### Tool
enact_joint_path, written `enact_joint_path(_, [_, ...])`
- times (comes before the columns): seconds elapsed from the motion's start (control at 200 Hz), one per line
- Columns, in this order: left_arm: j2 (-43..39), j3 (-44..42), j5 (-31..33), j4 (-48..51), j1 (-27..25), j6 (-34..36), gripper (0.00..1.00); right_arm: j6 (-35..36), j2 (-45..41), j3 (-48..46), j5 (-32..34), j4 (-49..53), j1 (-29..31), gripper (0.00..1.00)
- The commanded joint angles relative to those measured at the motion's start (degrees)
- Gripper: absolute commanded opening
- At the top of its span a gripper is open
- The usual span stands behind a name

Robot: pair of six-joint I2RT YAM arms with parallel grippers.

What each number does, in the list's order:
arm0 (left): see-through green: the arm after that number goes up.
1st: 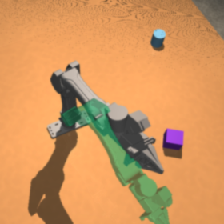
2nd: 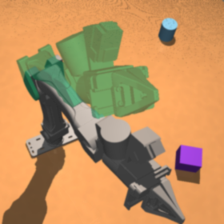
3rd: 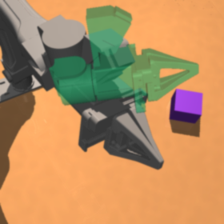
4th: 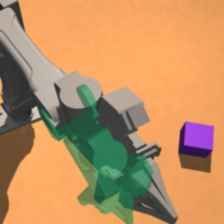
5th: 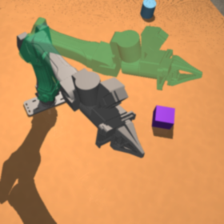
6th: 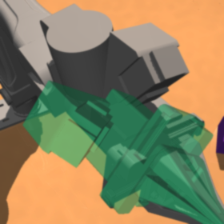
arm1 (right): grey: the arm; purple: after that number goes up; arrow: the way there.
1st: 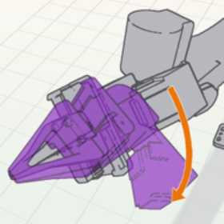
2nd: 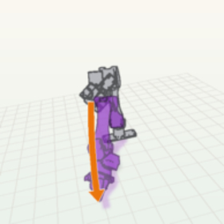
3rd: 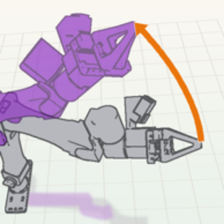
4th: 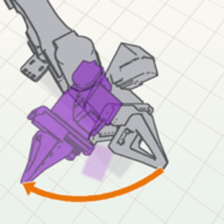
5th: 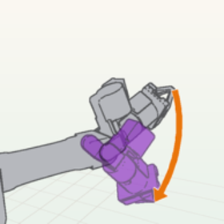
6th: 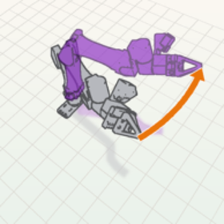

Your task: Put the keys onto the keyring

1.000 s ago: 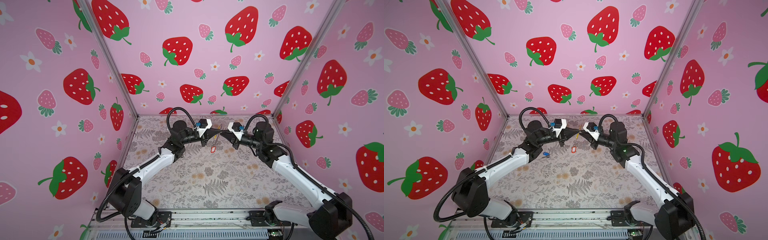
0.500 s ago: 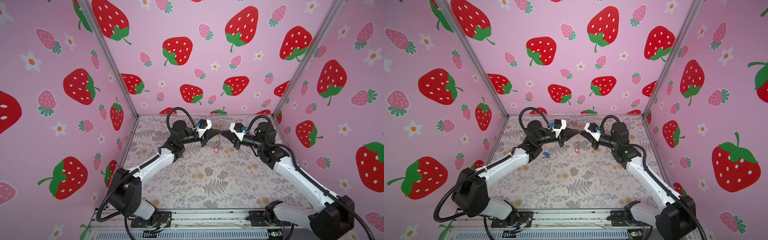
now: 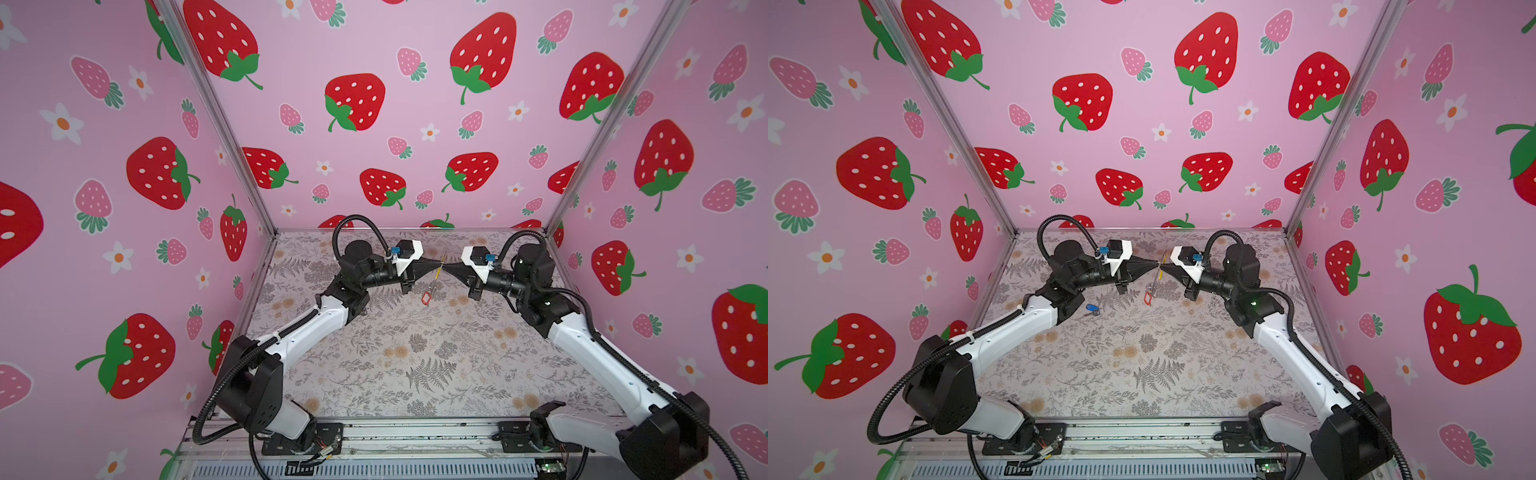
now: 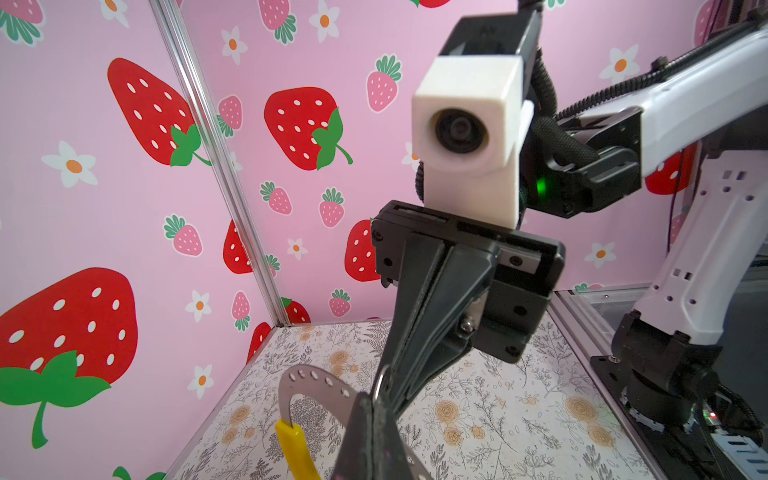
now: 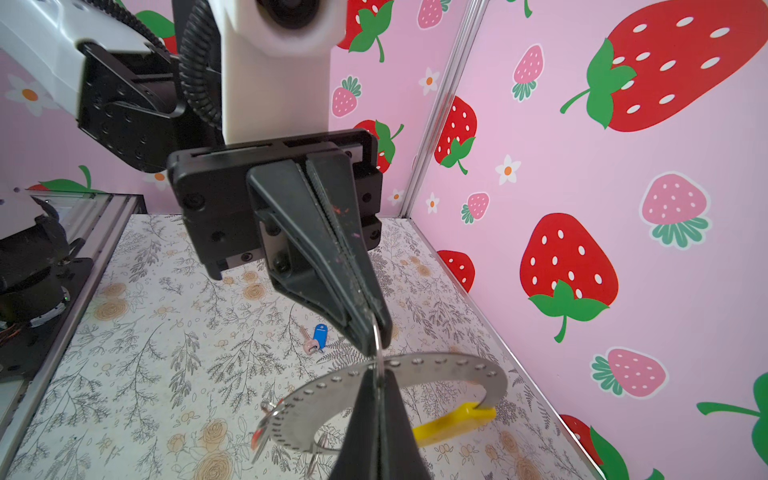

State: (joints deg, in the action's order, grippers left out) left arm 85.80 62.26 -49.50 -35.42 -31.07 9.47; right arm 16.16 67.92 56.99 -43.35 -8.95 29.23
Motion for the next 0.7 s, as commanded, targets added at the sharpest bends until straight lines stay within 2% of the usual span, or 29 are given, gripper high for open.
enact_joint_path(0.0, [-0.72,0.36,1.81,2.97,0.13,2.23,0.0,0.44,-0.38,0.81,-1.3,-0.26,-0.14,0.0])
enact_joint_path(0.155, [-0.76,0.92,3.51,5.1,0.07,3.03,0.0,0.02,-0.2,1.78,-0.91,1.74,-0.15,0.0])
enact_joint_path(0.265, [-0.98,1.37,5.14,7.03,-0.23,4.15,0.16,0.26,0.49,3.15,-0.04,4.61,-0.2,0.0])
enact_joint_path(0.4, [-2.33,1.48,11.1,10.01,-0.57,6.71,0.33,1.4,1.58,6.08,2.52,10.5,-0.23,0.0])
enact_joint_path(0.695, [-5.94,2.08,27.13,18.19,-3.91,18.56,0.37,1.24,4.89,11.55,4.95,20.17,-0.14,0.0])
